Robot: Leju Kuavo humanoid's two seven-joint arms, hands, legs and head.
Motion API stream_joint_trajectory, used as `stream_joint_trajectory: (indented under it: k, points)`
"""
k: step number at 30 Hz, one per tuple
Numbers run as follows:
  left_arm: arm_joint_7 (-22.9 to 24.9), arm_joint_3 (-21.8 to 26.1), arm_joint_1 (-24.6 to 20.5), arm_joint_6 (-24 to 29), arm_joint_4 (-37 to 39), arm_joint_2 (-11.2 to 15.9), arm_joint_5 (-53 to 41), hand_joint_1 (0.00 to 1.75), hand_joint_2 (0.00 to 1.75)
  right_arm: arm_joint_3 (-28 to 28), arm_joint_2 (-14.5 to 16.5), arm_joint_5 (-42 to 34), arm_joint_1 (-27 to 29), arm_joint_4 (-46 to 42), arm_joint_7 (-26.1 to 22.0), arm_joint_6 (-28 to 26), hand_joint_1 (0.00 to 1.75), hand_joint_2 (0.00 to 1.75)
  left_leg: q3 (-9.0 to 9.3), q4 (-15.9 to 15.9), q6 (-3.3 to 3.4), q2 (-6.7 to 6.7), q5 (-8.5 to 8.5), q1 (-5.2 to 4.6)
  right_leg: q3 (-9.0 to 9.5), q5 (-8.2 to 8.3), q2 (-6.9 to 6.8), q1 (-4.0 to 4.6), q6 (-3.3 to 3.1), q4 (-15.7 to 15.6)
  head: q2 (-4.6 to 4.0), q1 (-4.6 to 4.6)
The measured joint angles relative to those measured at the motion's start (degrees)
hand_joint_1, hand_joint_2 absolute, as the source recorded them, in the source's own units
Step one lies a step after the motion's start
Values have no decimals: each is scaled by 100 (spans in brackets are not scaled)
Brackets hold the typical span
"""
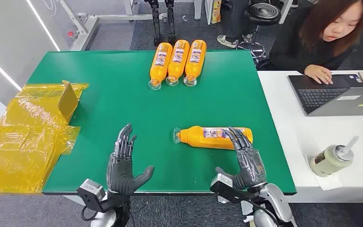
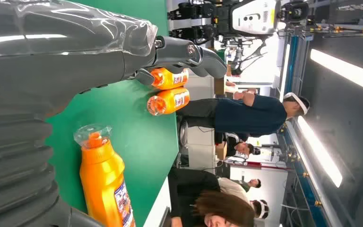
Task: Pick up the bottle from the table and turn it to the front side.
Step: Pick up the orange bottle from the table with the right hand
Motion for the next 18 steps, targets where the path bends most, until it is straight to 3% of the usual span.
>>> stream_joint_trajectory:
  k: [4, 10, 18]
  points:
    - [-2, 0, 0, -20, -2, 7, -19, 0, 175, 10, -293, 29, -350, 335, -11, 207, 0, 175, -1, 2, 1, 1, 1, -1, 0, 3, 1, -1, 2, 0, 0, -2]
    - [-4, 0, 16, -47, -2, 43, -23, 0, 175, 168, -884, -94, -1401, 1136, -127, 590, 0, 175, -1, 6, 9, 1, 7, -4, 2, 9, 0, -4, 5, 0, 0, 0]
    - [-7, -2, 64, -47, -2, 78, -22, 0, 175, 699, -1067, -172, -2605, 2102, -123, 1005, 0, 175, -2, 6, 5, 0, 10, -3, 1, 10, -1, -3, 5, 3, 0, -2]
